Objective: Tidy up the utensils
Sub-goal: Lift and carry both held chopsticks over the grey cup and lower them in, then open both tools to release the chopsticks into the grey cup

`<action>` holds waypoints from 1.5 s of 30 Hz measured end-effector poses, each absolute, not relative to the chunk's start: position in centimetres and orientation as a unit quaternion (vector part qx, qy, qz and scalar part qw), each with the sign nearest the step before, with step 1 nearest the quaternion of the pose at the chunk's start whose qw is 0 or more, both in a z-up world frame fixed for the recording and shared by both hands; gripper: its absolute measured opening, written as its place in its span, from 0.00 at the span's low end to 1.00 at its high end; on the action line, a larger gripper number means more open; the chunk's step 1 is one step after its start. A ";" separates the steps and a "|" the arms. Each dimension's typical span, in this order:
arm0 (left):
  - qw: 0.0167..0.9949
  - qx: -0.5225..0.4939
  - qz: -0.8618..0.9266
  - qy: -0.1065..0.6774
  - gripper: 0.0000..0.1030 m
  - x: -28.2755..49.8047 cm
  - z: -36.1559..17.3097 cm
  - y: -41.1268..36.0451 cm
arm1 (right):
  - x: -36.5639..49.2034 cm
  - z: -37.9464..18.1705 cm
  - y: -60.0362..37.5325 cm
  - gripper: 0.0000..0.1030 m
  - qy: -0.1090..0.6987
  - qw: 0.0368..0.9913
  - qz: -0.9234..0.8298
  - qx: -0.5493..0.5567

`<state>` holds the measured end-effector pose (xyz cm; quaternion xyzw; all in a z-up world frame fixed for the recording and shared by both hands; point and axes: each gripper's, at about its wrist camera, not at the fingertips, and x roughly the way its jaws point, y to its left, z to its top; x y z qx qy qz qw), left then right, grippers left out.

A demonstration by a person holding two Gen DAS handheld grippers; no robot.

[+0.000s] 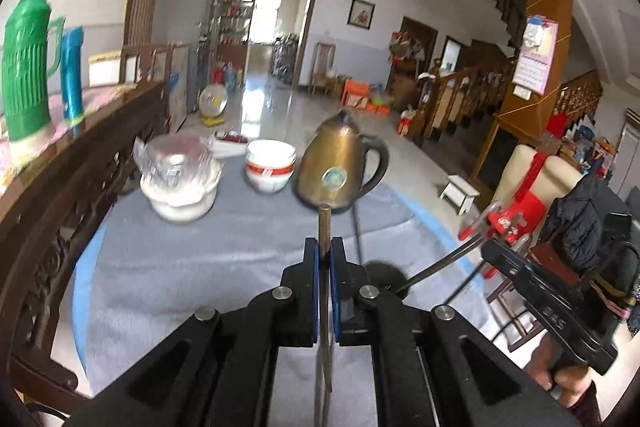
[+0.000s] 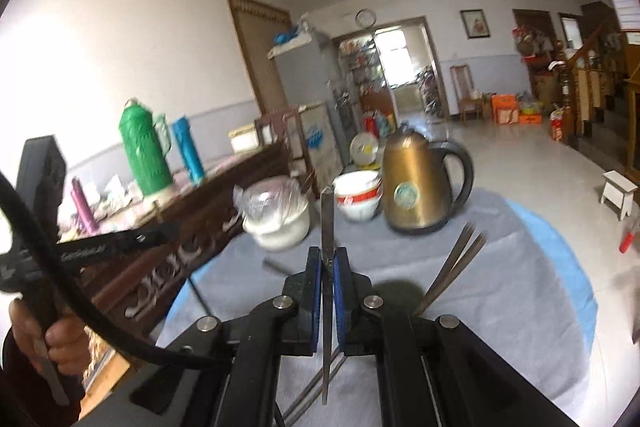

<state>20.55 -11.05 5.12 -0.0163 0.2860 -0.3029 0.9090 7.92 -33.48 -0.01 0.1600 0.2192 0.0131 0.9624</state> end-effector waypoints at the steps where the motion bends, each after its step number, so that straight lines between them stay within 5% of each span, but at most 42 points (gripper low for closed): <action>1: 0.910 -0.017 -0.306 0.279 0.05 20.3 5.8 -11.3 | 8.0 0.5 -33.9 0.06 0.215 0.964 0.006 0.159; 19: 0.920 -0.068 -0.325 0.209 0.05 20.4 12.1 -16.4 | 8.9 4.8 -37.3 0.06 0.124 0.974 -0.093 0.163; 45: 0.928 0.008 -0.256 0.270 0.05 25.1 3.4 -25.5 | 11.0 -2.0 -38.3 0.06 0.194 0.960 -0.090 0.180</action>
